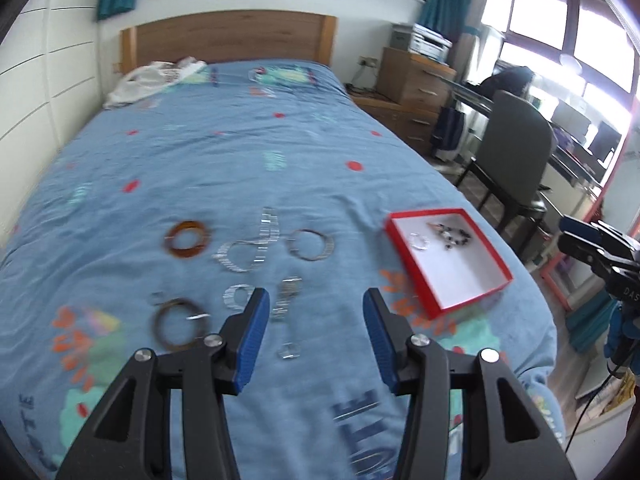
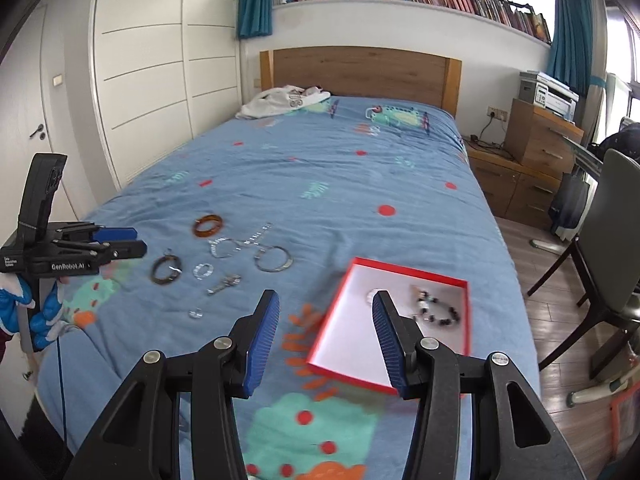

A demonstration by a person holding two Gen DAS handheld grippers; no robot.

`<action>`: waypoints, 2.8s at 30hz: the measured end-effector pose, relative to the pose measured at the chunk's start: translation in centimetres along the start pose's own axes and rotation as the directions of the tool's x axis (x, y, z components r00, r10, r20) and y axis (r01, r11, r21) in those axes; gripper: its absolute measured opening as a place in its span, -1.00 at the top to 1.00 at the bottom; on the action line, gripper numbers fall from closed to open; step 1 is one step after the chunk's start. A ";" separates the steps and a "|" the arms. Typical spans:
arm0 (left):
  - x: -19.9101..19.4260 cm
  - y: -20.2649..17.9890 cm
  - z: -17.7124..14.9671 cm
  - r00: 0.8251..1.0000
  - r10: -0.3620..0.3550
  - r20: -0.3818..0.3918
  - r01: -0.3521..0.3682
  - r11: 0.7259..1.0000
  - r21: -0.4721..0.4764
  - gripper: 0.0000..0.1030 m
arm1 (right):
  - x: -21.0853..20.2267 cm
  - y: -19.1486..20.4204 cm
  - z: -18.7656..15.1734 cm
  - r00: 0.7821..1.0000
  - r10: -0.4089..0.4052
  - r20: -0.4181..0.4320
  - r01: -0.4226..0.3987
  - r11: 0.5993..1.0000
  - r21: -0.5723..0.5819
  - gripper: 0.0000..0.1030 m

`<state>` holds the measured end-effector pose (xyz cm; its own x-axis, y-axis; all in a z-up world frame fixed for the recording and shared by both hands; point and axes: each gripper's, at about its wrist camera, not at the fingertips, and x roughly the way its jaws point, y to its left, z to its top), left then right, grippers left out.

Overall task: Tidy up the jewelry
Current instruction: 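Move both tools back over the remaining jewelry, then grasp the silver ring with the right tool while the left tool grasps the brown bangle, then carry the silver ring and brown bangle into the red box and release both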

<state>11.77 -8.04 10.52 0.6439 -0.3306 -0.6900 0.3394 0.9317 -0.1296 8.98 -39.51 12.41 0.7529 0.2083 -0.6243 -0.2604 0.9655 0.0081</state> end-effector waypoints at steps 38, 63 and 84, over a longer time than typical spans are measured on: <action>12.5 19.2 -9.0 0.972 0.109 -0.206 -0.171 0.934 -0.313 0.09 | 21.0 14.8 -5.7 0.939 0.263 -0.223 -0.264 0.964 0.029 0.23; 16.6 18.5 -9.1 0.960 0.133 -0.248 -0.200 0.943 -0.267 0.85 | 26.1 16.5 -8.0 0.917 0.276 -0.287 -0.288 0.958 0.001 0.62; 8.8 13.8 -8.8 0.975 0.119 -0.187 -0.169 0.943 -0.286 0.85 | 17.0 13.7 -6.8 0.951 0.263 -0.162 -0.262 0.965 0.030 0.62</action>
<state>16.05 3.27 -3.61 0.5398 -0.1837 -0.8215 0.0149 0.9778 -0.2089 14.10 -23.76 -3.37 0.5498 0.4265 -0.7182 -0.4302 0.8816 0.1942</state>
